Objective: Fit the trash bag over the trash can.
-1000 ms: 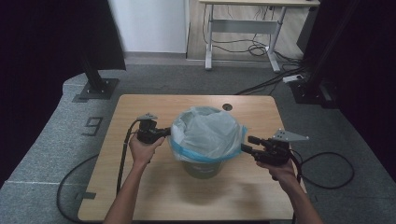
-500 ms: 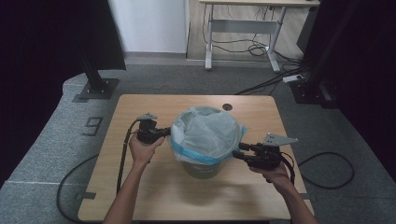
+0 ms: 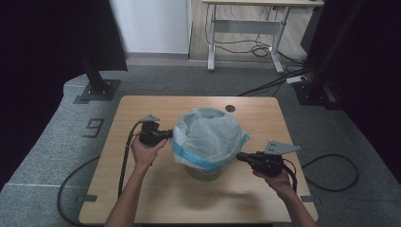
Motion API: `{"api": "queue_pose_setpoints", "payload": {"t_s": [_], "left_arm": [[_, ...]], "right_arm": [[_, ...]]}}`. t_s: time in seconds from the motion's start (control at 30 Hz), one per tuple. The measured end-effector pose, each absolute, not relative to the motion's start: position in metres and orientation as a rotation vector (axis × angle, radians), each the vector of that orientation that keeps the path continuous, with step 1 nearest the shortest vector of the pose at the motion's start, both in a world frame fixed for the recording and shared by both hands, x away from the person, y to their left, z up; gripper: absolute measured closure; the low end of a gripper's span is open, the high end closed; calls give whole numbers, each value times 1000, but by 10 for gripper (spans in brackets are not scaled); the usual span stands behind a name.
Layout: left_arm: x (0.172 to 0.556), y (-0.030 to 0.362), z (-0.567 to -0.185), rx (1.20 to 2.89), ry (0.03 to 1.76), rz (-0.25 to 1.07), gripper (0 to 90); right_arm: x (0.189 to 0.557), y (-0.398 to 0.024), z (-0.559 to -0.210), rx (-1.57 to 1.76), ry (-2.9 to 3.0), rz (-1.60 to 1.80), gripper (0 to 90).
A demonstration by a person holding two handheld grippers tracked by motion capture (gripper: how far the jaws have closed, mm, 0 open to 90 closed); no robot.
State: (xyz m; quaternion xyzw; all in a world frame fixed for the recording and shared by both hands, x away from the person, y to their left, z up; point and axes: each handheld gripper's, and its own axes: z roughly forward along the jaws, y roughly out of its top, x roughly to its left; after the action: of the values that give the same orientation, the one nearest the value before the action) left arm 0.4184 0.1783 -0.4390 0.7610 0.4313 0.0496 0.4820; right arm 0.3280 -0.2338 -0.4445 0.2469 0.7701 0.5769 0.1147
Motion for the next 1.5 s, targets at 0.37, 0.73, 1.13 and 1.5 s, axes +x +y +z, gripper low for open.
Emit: {"api": "queue_pose_setpoints", "payload": {"t_s": [0.37, 0.73, 1.13, 1.5], "left_arm": [[419, 176, -443, 1872, 1058, 119, 900], [419, 176, -456, 1888, 1076, 101, 900], [425, 175, -478, 1911, 1125, 62, 900], [426, 171, -494, 1924, 1146, 31, 900]], "right_arm": [[327, -222, -475, 729, 2334, 1591, 891], [332, -216, -505, 807, 2383, 1413, 890], [340, -219, -528, 891, 2402, 1301, 890], [344, -228, -537, 938, 2403, 1248, 889]]}}
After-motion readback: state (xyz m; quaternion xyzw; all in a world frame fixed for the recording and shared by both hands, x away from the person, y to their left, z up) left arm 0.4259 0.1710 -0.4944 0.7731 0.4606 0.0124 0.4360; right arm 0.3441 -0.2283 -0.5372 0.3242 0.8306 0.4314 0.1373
